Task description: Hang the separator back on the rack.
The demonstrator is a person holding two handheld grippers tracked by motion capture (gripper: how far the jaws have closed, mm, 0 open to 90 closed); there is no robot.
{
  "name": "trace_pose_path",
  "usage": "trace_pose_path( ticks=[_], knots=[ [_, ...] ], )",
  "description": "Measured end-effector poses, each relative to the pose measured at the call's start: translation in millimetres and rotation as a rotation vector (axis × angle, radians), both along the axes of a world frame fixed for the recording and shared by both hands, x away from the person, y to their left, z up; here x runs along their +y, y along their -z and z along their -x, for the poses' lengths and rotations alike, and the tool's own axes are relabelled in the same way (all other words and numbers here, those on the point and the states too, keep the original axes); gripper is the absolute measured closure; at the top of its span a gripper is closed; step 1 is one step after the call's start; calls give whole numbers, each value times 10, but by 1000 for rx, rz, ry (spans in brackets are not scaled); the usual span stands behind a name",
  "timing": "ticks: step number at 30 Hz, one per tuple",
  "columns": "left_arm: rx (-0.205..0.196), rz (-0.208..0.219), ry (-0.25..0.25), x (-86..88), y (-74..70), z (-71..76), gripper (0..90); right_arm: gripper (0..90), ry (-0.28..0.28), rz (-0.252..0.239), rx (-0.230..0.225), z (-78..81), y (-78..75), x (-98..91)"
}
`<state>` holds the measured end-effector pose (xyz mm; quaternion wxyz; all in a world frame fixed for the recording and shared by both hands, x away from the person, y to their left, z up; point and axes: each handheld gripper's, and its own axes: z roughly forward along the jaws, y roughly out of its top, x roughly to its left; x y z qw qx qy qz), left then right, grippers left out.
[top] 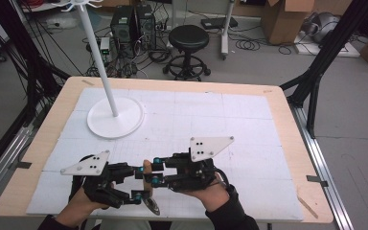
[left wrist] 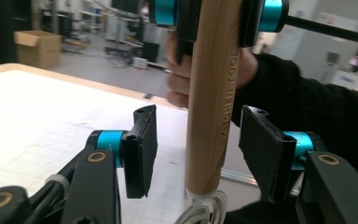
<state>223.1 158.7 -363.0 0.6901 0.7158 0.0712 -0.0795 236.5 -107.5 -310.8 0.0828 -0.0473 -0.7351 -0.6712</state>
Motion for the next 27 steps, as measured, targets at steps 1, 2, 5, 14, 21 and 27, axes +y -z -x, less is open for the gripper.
trace_pose_path(
  ticks=[1,2,5,14,21,27],
  knots=[
    [-2,6,18,-1,0,7,501,717,-16,-4,1,-4,3,3],
    [-6,5,30,-4,-1,13,522,717,-29,-8,3,-7,7,5],
    [5,-9,60,-15,6,19,563,717,-72,-29,5,-15,16,12],
    [-4,-10,79,-16,18,23,704,715,-106,-54,26,-36,51,22],
    [20,-66,-101,42,10,-27,710,354,161,-48,35,22,32,-169],
    [32,-89,-308,140,-9,-108,710,286,483,83,-41,159,116,-596]
  ],
)
